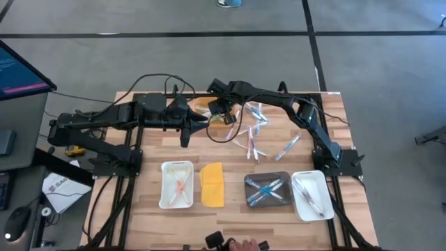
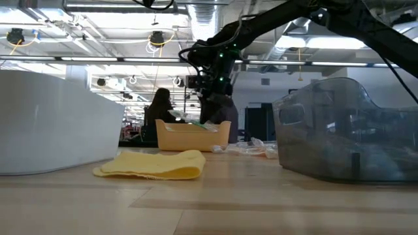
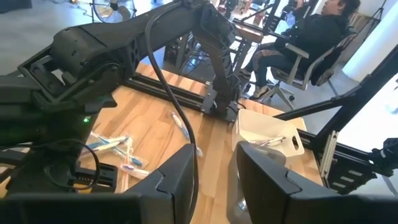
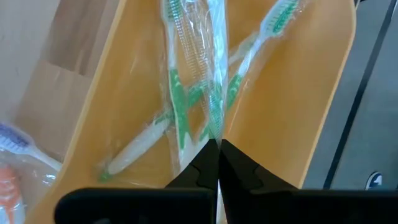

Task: Pick & Place Toothbrushes
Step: Put the green toothbrush into the yellow bin

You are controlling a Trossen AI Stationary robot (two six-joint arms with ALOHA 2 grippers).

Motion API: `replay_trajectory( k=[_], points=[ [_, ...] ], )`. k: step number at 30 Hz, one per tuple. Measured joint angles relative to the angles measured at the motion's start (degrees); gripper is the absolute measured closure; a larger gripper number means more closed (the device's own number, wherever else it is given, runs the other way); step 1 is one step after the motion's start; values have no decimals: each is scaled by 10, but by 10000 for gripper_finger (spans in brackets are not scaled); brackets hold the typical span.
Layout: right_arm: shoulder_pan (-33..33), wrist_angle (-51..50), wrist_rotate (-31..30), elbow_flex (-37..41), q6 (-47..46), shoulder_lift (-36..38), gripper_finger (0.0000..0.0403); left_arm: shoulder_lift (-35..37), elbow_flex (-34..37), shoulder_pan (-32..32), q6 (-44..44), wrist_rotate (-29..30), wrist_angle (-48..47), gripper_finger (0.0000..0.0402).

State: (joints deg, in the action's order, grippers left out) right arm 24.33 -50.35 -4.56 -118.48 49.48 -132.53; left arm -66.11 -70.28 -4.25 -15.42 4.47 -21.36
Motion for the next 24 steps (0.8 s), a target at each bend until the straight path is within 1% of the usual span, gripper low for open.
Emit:
replay_trajectory(
  k=[11, 16, 22, 24],
  points=[
    [2, 29, 0, 0, -2, 0, 403, 0, 0, 3, -3, 3, 2, 285],
    [2, 34, 0, 1, -1, 0, 403, 0, 0, 3, -3, 16, 2, 285],
    [2, 48, 0, 29, -46, 1, 403, 0, 0, 3, -3, 16, 4, 285],
    [0, 70, -5, 46, -50, 2, 403, 0, 0, 3, -3, 16, 4, 285]
  ],
)
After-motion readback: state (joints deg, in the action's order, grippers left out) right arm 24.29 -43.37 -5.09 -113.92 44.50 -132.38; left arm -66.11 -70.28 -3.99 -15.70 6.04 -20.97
